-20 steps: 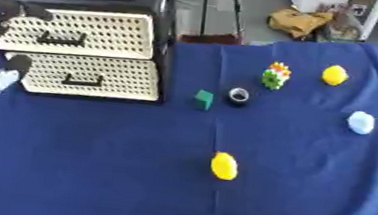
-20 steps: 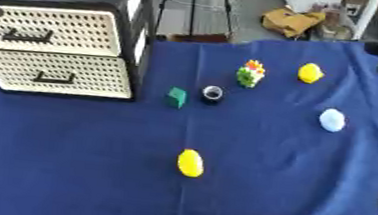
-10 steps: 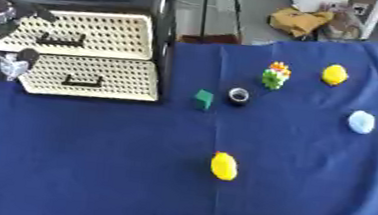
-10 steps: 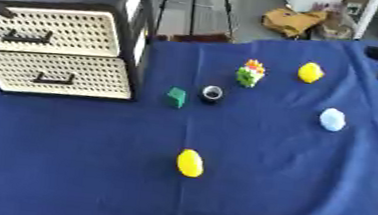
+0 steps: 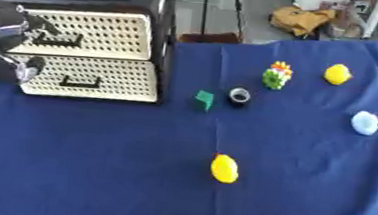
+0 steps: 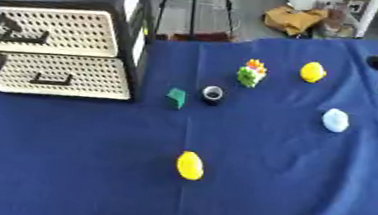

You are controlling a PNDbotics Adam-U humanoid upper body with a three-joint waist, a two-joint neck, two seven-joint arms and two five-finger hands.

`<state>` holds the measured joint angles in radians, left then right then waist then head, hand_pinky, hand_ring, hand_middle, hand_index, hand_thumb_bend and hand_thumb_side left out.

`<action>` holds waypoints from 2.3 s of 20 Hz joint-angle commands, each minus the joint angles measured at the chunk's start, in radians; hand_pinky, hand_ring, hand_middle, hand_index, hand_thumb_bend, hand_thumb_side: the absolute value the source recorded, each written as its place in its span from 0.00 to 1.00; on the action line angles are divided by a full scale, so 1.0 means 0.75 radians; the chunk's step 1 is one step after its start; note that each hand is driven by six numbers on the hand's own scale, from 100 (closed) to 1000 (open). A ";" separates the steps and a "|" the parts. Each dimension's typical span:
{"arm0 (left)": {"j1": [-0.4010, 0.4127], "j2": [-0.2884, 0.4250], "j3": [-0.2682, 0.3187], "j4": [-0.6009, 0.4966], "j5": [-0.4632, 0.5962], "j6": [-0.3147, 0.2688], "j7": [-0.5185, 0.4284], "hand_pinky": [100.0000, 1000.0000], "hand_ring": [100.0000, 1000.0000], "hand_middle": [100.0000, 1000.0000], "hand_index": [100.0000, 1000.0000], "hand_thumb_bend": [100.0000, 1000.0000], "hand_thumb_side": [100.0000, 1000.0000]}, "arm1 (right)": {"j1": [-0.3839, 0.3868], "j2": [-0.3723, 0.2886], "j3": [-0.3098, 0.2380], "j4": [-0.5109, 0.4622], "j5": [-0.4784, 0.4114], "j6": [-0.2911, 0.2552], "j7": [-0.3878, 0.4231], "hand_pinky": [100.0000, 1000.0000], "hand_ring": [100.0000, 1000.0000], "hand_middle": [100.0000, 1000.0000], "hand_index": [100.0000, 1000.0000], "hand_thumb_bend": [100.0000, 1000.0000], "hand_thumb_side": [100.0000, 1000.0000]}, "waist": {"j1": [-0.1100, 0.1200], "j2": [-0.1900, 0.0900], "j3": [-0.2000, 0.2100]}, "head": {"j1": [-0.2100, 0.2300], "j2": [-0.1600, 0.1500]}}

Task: Pick up objects from table and place into drawer.

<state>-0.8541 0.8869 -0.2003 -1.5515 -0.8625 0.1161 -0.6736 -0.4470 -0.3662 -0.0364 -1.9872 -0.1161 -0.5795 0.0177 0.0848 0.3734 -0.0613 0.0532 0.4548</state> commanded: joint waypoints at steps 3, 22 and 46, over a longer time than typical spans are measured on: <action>-0.050 -0.003 0.009 0.081 -0.049 -0.008 0.028 0.00 0.00 0.08 0.95 0.00 0.15 | -0.018 -0.006 0.003 -0.017 0.000 -0.001 0.011 0.72 0.79 0.44 0.76 0.00 0.96 | -0.002 -0.015 -0.006 | 0.012 -0.028; -0.083 -0.047 0.024 0.216 -0.115 -0.021 0.046 0.00 0.00 0.08 0.89 0.00 0.15 | -0.027 0.007 0.020 -0.017 0.019 0.002 0.033 0.73 0.80 0.43 0.76 0.00 0.96 | 0.006 0.030 -0.027 | 0.029 -0.064; 0.010 -0.026 0.009 0.036 -0.068 -0.062 -0.019 0.00 0.00 0.07 0.62 0.00 0.16 | -0.009 0.007 0.006 -0.017 -0.004 0.035 0.010 0.73 0.80 0.44 0.76 0.00 0.95 | -0.008 -0.026 0.021 | 0.007 -0.004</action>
<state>-0.8441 0.8353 -0.1947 -1.5015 -0.9152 0.0759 -0.6863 -0.4479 -0.3550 -0.0239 -1.9872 -0.1110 -0.5566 0.0290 0.0839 0.3776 -0.0470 0.0627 0.4447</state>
